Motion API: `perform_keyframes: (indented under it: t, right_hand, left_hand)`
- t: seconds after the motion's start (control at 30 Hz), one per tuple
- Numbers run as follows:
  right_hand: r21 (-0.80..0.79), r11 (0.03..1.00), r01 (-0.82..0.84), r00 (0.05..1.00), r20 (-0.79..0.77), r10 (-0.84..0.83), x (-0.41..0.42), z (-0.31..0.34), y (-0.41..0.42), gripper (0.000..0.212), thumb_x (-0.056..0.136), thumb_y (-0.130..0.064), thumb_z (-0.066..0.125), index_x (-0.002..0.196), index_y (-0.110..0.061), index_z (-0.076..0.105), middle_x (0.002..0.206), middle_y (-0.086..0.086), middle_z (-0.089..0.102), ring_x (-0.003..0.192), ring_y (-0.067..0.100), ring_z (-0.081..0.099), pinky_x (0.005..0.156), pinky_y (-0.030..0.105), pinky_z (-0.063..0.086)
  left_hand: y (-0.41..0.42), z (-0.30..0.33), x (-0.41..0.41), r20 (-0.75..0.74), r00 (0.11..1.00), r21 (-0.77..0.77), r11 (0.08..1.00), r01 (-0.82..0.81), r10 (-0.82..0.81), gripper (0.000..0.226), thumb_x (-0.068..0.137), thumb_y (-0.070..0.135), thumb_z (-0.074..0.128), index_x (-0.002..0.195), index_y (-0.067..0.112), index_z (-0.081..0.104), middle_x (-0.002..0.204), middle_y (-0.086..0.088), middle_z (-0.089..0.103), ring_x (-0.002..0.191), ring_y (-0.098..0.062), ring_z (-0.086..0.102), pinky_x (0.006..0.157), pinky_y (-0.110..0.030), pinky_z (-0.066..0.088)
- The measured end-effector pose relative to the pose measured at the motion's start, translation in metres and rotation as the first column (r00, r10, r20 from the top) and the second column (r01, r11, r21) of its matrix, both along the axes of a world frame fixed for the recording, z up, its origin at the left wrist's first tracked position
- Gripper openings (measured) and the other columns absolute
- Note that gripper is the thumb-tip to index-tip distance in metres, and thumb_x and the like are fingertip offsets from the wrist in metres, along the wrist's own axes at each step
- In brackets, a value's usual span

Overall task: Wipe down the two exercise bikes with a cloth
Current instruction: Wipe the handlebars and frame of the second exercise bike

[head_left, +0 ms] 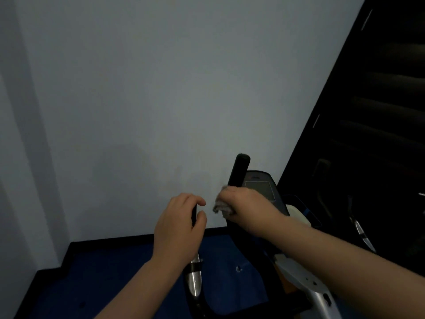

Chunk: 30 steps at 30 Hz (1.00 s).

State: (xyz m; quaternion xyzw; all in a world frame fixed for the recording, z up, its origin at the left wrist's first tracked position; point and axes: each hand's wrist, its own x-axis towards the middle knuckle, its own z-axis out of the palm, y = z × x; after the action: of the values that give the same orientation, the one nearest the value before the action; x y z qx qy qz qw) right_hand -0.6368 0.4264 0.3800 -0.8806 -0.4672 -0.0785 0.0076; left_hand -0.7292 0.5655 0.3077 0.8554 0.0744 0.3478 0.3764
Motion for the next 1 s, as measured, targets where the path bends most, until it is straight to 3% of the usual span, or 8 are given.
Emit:
perform_keyframes:
  t: [0.13,0.23,0.4,0.53,0.6,0.7,0.87,1.0]
  right_hand:
    - [0.202,0.979,-0.003,0.973,0.226,-0.044,0.015,0.032,0.003,0.033,0.083,-0.016,0.061,0.115,-0.023,0.060,0.120,-0.002,0.060,0.104,0.023,0.056,0.074,0.039,0.052]
    - [0.159,0.986,0.047,0.966,0.246,-0.085,0.014,0.006,0.005,0.039,0.086,-0.017,0.060,0.124,-0.022,0.056,0.130,-0.003,0.053,0.106,0.020,0.049,0.076,0.037,0.048]
    - [0.276,0.960,-0.036,0.988,-0.134,0.076,-0.013,-0.029,-0.034,0.029,0.077,-0.013,0.071,0.105,-0.020,0.068,0.108,-0.003,0.066,0.098,0.017,0.062,0.077,0.032,0.050]
    - [0.115,0.988,-0.106,0.865,-0.479,0.149,-0.025,-0.013,-0.077,0.030,0.075,-0.009,0.072,0.102,-0.024,0.071,0.101,-0.007,0.072,0.093,0.006,0.067,0.078,0.030,0.055]
    - [0.282,0.959,0.001,0.806,-0.568,0.167,-0.016,0.000,-0.076,0.031,0.077,-0.004,0.069,0.102,-0.022,0.072,0.099,-0.005,0.072,0.091,0.007,0.068,0.078,0.026,0.056]
    - [0.634,0.757,0.159,0.928,-0.358,0.105,-0.006,-0.001,-0.044,0.039,0.079,0.003,0.067,0.114,-0.015,0.067,0.114,0.002,0.063,0.102,0.014,0.062,0.090,0.028,0.050]
    - [0.484,0.873,0.056,0.990,-0.139,0.013,-0.035,-0.061,-0.034,0.052,0.081,-0.007,0.069,0.130,-0.019,0.055,0.127,0.003,0.049,0.114,0.020,0.050,0.094,0.035,0.047]
    - [0.548,0.821,0.163,0.954,-0.298,0.009,-0.041,-0.071,-0.086,0.041,0.080,-0.015,0.074,0.118,-0.025,0.062,0.106,-0.004,0.055,0.096,0.006,0.056,0.081,0.010,0.043]
  left_hand:
    - [-0.002,-0.002,-0.001,-0.018,1.000,0.007,1.000,0.002,-0.002,0.016,0.088,0.024,0.052,0.102,0.030,0.058,0.103,0.019,0.054,0.098,0.003,0.044,0.074,-0.025,0.046]
    - [-0.004,-0.001,-0.001,-0.030,1.000,0.001,1.000,0.008,-0.008,0.017,0.089,0.024,0.052,0.104,0.029,0.059,0.105,0.017,0.054,0.100,0.001,0.043,0.074,-0.027,0.046]
    - [-0.001,-0.003,-0.003,-0.045,0.998,0.020,0.998,0.052,-0.051,0.020,0.090,0.025,0.051,0.109,0.028,0.058,0.110,0.016,0.053,0.101,0.000,0.043,0.077,-0.027,0.043]
    - [-0.005,-0.002,-0.003,-0.030,0.999,-0.014,0.999,0.042,-0.042,0.020,0.090,0.022,0.052,0.109,0.026,0.056,0.110,0.016,0.050,0.101,0.000,0.041,0.077,-0.024,0.038]
    - [-0.011,-0.002,-0.001,-0.019,1.000,-0.036,0.999,0.015,-0.016,0.019,0.090,0.021,0.054,0.108,0.026,0.055,0.109,0.015,0.050,0.101,0.001,0.039,0.077,-0.022,0.035]
    - [-0.020,-0.002,0.001,-0.012,1.000,-0.091,0.995,-0.029,0.028,0.019,0.089,0.019,0.056,0.107,0.024,0.056,0.106,0.013,0.048,0.099,0.000,0.038,0.079,-0.022,0.033]
    - [-0.027,-0.001,0.003,0.009,0.999,-0.200,0.979,-0.043,0.046,0.021,0.088,0.016,0.056,0.109,0.020,0.058,0.108,0.010,0.048,0.105,-0.004,0.040,0.087,-0.022,0.031]
    - [-0.025,0.002,0.001,-0.031,0.999,-0.169,0.985,-0.045,0.041,0.029,0.089,0.017,0.055,0.118,0.019,0.058,0.113,0.010,0.048,0.111,-0.008,0.042,0.090,-0.024,0.032]
